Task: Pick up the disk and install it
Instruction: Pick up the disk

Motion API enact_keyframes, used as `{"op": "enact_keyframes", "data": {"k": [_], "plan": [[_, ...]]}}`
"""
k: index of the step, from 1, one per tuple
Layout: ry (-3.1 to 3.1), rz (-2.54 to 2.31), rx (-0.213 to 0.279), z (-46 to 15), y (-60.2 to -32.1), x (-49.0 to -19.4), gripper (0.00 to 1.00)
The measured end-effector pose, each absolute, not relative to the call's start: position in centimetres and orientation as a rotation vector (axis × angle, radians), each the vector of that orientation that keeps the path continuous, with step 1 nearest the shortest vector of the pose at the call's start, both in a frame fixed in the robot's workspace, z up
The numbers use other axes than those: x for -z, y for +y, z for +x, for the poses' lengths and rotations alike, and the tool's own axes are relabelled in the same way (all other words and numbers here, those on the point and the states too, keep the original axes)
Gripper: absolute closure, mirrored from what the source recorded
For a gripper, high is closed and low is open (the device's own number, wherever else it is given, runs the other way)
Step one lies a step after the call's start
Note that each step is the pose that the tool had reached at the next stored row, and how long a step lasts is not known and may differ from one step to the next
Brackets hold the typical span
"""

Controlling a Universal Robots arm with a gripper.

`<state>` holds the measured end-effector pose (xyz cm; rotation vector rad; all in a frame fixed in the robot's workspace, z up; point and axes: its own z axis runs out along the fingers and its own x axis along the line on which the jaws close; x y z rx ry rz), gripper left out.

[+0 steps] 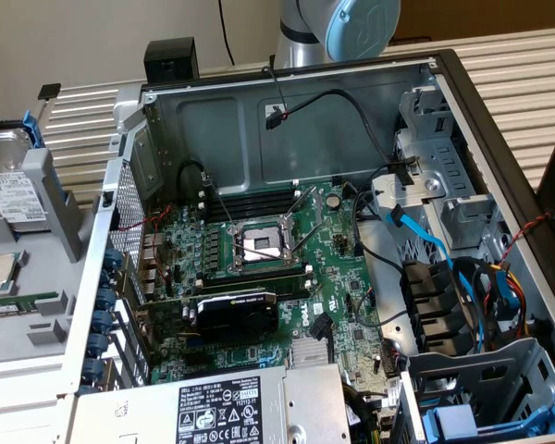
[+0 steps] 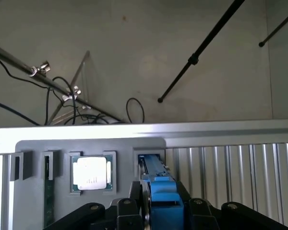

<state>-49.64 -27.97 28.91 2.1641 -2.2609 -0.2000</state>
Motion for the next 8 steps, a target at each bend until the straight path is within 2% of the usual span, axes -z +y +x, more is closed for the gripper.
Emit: {"op": "enact_keyframes", "data": {"k": [8], "plan": [[-2.258,2.160,0.207,-49.64,-27.97,-28.90,0.61]]}}
